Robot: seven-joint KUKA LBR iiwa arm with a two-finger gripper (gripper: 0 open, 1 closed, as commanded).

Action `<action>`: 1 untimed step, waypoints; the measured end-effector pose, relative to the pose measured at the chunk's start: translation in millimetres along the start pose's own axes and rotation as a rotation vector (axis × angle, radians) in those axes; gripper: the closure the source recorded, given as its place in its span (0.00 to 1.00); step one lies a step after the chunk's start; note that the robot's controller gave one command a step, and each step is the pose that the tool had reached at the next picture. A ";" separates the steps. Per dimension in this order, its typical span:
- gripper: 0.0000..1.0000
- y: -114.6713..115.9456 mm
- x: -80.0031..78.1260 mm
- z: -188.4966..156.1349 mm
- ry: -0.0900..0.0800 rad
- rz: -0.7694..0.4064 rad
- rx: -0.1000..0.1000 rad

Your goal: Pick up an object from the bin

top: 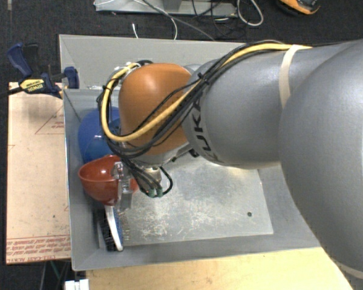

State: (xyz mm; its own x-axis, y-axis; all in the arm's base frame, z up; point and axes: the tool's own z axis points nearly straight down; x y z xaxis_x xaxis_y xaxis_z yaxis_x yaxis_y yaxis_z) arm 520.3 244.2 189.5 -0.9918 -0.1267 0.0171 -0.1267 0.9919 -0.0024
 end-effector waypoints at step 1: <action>1.00 0.9 4.6 26.1 0.007 0.005 0.002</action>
Offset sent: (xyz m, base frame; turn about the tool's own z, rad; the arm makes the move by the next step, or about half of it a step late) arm 0.0204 -0.0103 -0.0733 -0.0254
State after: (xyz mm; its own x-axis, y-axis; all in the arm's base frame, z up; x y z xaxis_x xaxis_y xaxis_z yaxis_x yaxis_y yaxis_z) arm 515.2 244.4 163.5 -0.9923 -0.1215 0.0238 -0.1216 0.9926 -0.0041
